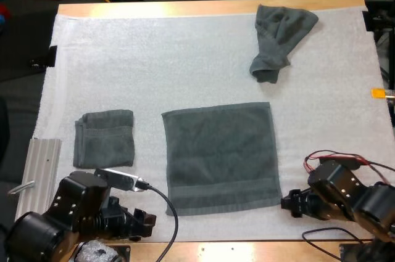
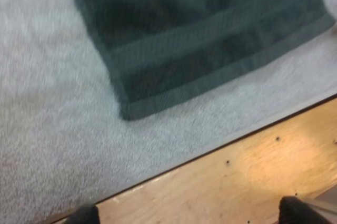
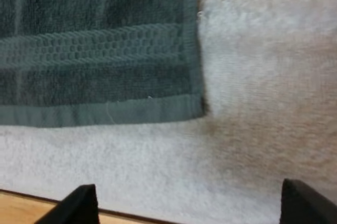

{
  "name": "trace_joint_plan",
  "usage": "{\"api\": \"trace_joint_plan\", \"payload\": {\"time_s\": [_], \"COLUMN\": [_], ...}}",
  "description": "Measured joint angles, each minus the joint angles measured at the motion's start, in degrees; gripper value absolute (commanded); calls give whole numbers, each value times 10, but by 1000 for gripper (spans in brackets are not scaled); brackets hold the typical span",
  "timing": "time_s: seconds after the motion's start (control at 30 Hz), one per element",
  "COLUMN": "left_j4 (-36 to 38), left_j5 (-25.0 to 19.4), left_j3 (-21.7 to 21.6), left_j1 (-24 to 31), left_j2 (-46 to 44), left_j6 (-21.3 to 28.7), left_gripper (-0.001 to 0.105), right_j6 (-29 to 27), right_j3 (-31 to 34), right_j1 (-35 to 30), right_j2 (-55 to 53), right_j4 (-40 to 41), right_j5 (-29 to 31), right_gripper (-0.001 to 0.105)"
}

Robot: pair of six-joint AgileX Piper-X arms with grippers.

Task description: Pick towel from pile, fold and stack

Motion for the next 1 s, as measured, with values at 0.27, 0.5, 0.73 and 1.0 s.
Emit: {"api": "trace_joint_plan", "payload": {"time_s": [0.27,0.5,0.73,1.0], "left_j4": [0,0,0,0], "left_j5": [3,17,19,21], "left_j3": [3,3,3,3], "left_j1": [0,0,0,0], "left_j2": [0,0,0,0], "left_j6": [0,0,0,0], "left_gripper": [66,66,66,66], "right_j6": [83,183,271,310], "right_j3": [117,209,269,288], "right_j1": [0,0,0,0], "right_j2": [0,0,0,-1], "right_j4": [-149,-301,-430,-480], "right_j5": [-37,-61,-63,-54], "right_gripper": [67,67,67,67]}}
